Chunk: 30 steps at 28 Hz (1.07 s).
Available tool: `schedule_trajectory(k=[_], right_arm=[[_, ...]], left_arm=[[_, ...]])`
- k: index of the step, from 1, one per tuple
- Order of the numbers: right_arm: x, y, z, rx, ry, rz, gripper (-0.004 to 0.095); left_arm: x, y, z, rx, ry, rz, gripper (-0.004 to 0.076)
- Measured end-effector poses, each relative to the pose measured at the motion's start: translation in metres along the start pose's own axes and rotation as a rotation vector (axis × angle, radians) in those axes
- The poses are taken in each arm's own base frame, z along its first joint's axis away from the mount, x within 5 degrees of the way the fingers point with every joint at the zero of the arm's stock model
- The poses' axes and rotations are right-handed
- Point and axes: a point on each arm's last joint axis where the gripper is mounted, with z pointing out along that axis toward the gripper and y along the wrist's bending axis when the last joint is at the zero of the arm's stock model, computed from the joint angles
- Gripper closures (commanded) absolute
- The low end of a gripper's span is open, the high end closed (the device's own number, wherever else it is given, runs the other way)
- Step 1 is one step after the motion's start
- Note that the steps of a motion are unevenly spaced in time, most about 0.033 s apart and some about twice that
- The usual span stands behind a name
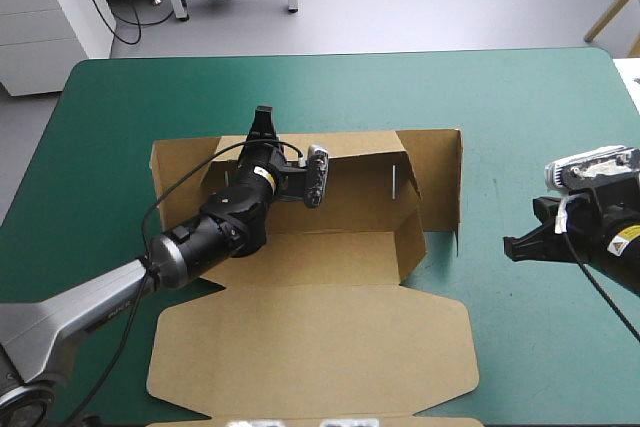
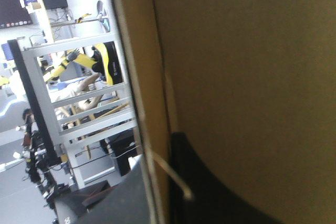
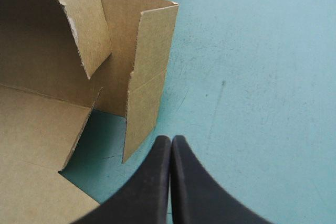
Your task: Fold the box
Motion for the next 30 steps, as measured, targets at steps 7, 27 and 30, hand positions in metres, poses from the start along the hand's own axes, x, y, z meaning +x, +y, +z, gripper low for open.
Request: schedule_trajectory(k=[7, 27, 30], right_arm=[[-0.002, 0.000, 0.000, 0.005, -0.022, 0.000, 0.0926], [-0.007, -0.002, 0.005, 0.013, -0.059, 0.002, 0.0850], [-0.010, -0.003, 0.009, 0.011, -0.048, 0.003, 0.0714]], left_arm=[[-0.013, -0.020, -0.011, -0.128, 0.039, 0.002, 0.0734], [0.015, -0.020, -0.048, -0.268, 0.021, -0.161, 0.0734], [0.016, -0.026, -0.047, -0.254, 0.023, -0.149, 0.0734]])
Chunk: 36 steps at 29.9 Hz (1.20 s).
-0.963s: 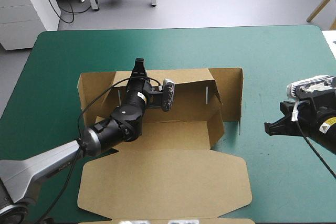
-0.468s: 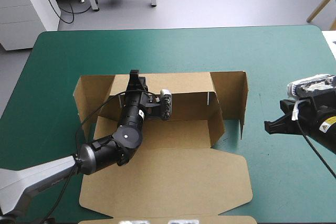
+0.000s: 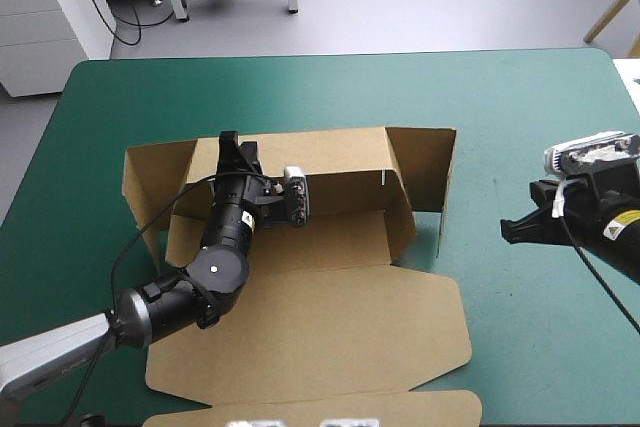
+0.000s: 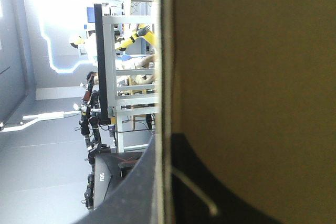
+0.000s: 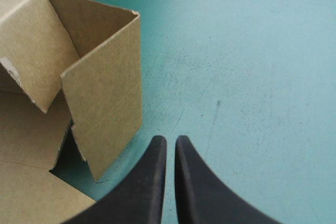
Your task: Fold the box
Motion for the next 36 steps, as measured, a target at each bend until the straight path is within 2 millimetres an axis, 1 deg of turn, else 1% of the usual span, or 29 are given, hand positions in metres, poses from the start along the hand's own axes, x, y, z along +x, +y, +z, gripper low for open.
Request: schedule_trajectory(k=[1, 3, 6, 8, 9, 13, 15, 20, 24, 28, 31, 36], right_arm=[[-0.002, 0.000, 0.000, 0.000, -0.003, 0.000, 0.0665], [-0.010, -0.001, -0.002, 0.002, -0.019, -0.002, 0.0523], [-0.024, -0.002, -0.007, 0.007, -0.056, -0.006, 0.0364], [-0.035, -0.003, -0.010, 0.010, -0.082, -0.008, 0.0297], [-0.043, -0.004, -0.012, 0.012, -0.100, -0.010, 0.0281], [-0.068, -0.006, -0.017, 0.014, -0.136, -0.016, 0.0274], [-0.079, -0.008, -0.015, 0.010, -0.132, -0.017, 0.0274], [-0.107, -0.011, -0.005, -0.006, -0.105, -0.018, 0.0273], [-0.129, -0.011, 0.008, -0.046, -0.101, -0.017, 0.0273], [-0.148, -0.011, 0.025, -0.099, -0.115, -0.007, 0.0273], [-0.158, -0.011, 0.044, -0.134, -0.112, 0.001, 0.0273], [-0.170, -0.015, 0.087, -0.156, -0.073, 0.014, 0.0273]], left_arm=[[0.001, -0.002, 0.000, 0.007, -0.002, 0.005, 0.0734], [0.002, -0.007, 0.000, 0.018, 0.000, 0.010, 0.0734], [0.003, -0.009, 0.000, 0.025, 0.002, -0.001, 0.0734], [0.003, -0.010, 0.000, 0.026, 0.002, -0.007, 0.0734], [0.003, -0.010, 0.000, 0.026, 0.002, -0.009, 0.0734], [0.003, -0.010, 0.000, 0.026, 0.003, -0.013, 0.0734], [0.003, -0.011, 0.000, 0.029, 0.001, -0.011, 0.0734], [0.003, -0.013, 0.000, 0.041, -0.011, -0.007, 0.0734], [0.003, -0.013, 0.000, 0.041, -0.011, -0.007, 0.0734], [0.003, -0.013, 0.000, 0.041, -0.011, -0.007, 0.0734], [0.003, -0.013, 0.000, 0.041, -0.011, -0.007, 0.0734], [0.003, -0.013, 0.000, 0.041, -0.011, -0.007, 0.0734]])
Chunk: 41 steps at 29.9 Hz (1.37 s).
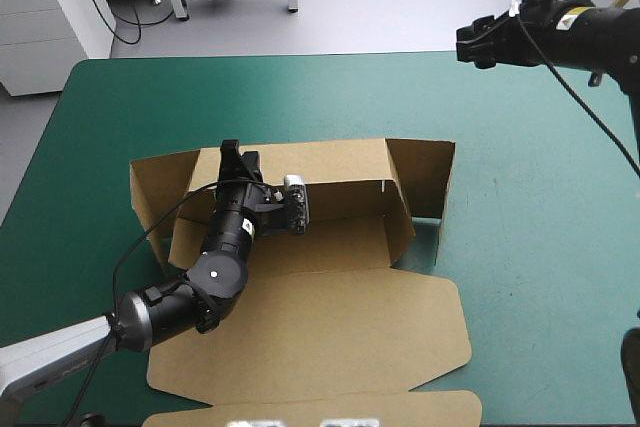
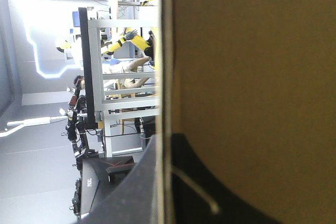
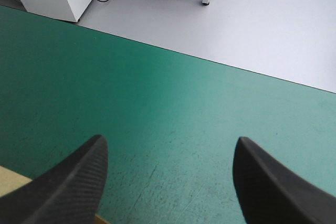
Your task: Fold the box
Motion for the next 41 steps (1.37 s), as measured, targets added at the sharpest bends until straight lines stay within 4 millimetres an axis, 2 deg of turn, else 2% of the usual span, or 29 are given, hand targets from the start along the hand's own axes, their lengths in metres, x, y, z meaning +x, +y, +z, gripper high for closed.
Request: schedule_trajectory(k=[10, 17, 22, 26, 30, 36, 41], right_arm=[[0.009, -0.018, 0.088, -0.071, 0.106, 0.072, 0.0273], [0.030, -0.027, 0.139, -0.101, 0.202, 0.119, 0.0273], [0.054, -0.033, 0.171, -0.121, 0.330, 0.162, 0.0274], [0.070, -0.033, 0.184, -0.145, 0.431, 0.192, 0.0274], [0.075, -0.032, 0.186, -0.162, 0.473, 0.222, 0.0274], [0.092, -0.029, 0.185, -0.163, 0.540, 0.268, 0.0274], [0.112, -0.020, 0.176, -0.181, 0.613, 0.259, 0.0274]], left_arm=[[0.000, 0.000, 0.000, 0.000, 0.000, 0.000, 0.0734], [0.000, 0.000, 0.000, 0.000, 0.000, 0.000, 0.0734], [0.000, 0.000, 0.000, 0.000, 0.000, 0.000, 0.0734], [0.000, 0.000, 0.000, 0.000, 0.001, 0.000, 0.0734], [0.000, 0.000, 0.000, -0.001, 0.001, 0.000, 0.0734], [0.000, 0.000, 0.000, -0.003, 0.005, 0.000, 0.0734], [0.002, 0.001, 0.000, -0.011, 0.019, 0.000, 0.0734]])
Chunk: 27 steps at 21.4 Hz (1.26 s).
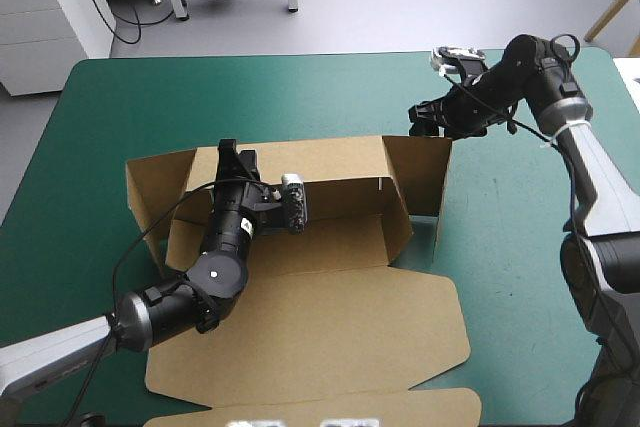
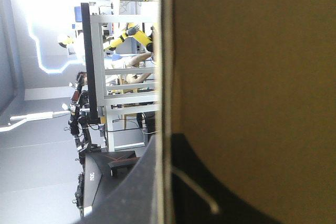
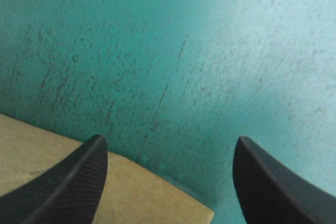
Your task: Fold the box
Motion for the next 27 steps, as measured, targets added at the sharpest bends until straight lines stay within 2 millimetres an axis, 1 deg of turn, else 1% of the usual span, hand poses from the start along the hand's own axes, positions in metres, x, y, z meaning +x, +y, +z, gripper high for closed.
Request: schedule_trajectory(k=[3, 4, 5, 6, 7, 8, 9, 10, 11, 12, 15, 17, 19, 23, 25, 27], right_arm=[[0.012, 0.005, -0.005, -0.008, 0.018, -0.022, 0.0274], [0.020, 0.009, -0.011, -0.011, 0.019, -0.039, 0.0274], [0.024, 0.010, -0.014, -0.016, 0.018, -0.046, 0.0274], [0.033, 0.014, -0.018, -0.038, 0.017, -0.066, 0.0274], [0.036, 0.016, -0.019, -0.052, 0.013, -0.078, 0.0274], [0.046, 0.019, -0.020, -0.074, -0.007, -0.097, 0.0274], [0.051, 0.020, -0.020, -0.082, -0.018, -0.103, 0.0274], [0.062, 0.022, -0.020, -0.095, -0.063, -0.125, 0.0274], [0.065, 0.023, -0.021, -0.097, -0.091, -0.133, 0.0274], [0.077, 0.026, -0.021, -0.114, -0.142, -0.157, 0.0274], [0.105, 0.031, -0.019, -0.163, -0.247, -0.226, 0.0274], [0.120, 0.033, -0.020, -0.178, -0.312, -0.268, 0.0274], [0.130, 0.034, -0.020, -0.180, -0.337, -0.301, 0.0274], [0.136, 0.040, -0.016, -0.187, -0.318, -0.341, 0.0274], [0.138, 0.053, -0.011, -0.194, -0.299, -0.399, 0.0274], [0.139, 0.059, -0.008, -0.182, -0.293, -0.432, 0.0274]], left_arm=[[0.001, 0.001, 0.000, -0.007, 0.011, 0.000, 0.0734], [0.002, 0.001, 0.000, -0.010, 0.017, 0.000, 0.0734], [0.002, 0.001, 0.000, -0.012, 0.020, 0.000, 0.0734], [0.002, 0.001, 0.000, -0.013, 0.021, -0.001, 0.0734], [0.002, 0.001, 0.000, -0.013, 0.022, -0.007, 0.0734], [0.002, 0.001, 0.000, -0.014, 0.023, -0.013, 0.0734], [0.002, 0.001, 0.000, -0.014, 0.023, -0.015, 0.0734], [0.002, 0.001, 0.000, -0.015, 0.024, -0.015, 0.0734], [0.002, 0.001, 0.000, -0.015, 0.025, -0.015, 0.0734], [0.002, 0.001, 0.000, -0.016, 0.027, -0.015, 0.0734], [0.002, 0.001, 0.000, -0.016, 0.027, -0.015, 0.0734], [0.002, 0.001, 0.000, -0.016, 0.027, -0.015, 0.0734], [0.003, 0.002, 0.000, -0.018, 0.029, -0.015, 0.0734], [0.003, 0.002, 0.000, -0.018, 0.029, -0.015, 0.0734], [0.003, 0.002, 0.000, -0.019, 0.032, -0.015, 0.0734], [0.004, 0.002, 0.000, -0.024, 0.041, -0.016, 0.0734]])
